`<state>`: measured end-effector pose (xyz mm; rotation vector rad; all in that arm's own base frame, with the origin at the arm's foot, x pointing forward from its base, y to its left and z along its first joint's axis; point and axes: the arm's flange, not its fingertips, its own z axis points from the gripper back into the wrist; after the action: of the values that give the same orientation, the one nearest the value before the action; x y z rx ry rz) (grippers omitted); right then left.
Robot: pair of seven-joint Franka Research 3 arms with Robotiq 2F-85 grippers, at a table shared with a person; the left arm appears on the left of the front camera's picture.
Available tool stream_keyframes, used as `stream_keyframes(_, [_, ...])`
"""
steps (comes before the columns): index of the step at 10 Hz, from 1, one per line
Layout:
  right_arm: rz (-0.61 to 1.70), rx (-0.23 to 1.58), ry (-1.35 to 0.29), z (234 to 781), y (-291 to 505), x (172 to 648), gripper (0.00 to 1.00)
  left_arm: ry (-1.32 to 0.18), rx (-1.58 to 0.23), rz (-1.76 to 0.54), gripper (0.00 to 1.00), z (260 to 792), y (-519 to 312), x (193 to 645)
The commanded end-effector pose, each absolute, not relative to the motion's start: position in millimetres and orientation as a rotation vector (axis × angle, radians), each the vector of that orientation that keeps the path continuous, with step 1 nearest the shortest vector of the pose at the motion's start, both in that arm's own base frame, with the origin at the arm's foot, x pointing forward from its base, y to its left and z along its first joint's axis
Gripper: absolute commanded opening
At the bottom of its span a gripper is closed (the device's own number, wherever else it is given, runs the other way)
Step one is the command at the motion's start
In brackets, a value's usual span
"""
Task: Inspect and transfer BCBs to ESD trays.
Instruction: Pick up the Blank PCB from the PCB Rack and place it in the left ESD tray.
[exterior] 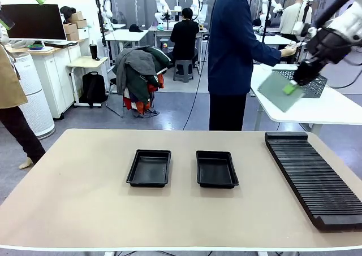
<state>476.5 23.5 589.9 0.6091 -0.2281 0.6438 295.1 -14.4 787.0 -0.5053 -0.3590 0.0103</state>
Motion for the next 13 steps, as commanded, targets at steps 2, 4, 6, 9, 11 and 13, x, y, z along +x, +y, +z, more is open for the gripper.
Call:
stream_keyframes(2, [0.423,0.829,-0.263,541.2,87.4,493.2,0.03,-0.362,-0.508,0.013,1.0,785.4,-14.3,295.0])
stream_keyframes(4, [0.289,0.905,-0.254,502.7,147.1,498.8,0.03,-0.362,-0.508,0.013,1.0,785.4,-14.3,295.0])
stream_keyframes(6, [0.187,1.008,-0.218,463.7,196.9,505.4,0.03,-0.362,-0.508,0.013,1.0,785.4,-14.3,295.0])
stream_keyframes(9, [0.082,1.063,-0.166,411.2,270.8,501.9,0.03,-0.362,-0.508,0.013,1.0,785.4,-14.3,295.0])
stream_keyframes(11, [0.027,1.055,-0.141,380.0,312.8,496.8,0.03,-0.362,-0.508,0.013,1.0,785.4,-14.3,295.0])
stream_keyframes(13, [0.008,1.07,-0.137,349.3,347.3,493.8,0.03,-0.362,-0.508,0.013,1.0,785.4,-14.3,295.0])
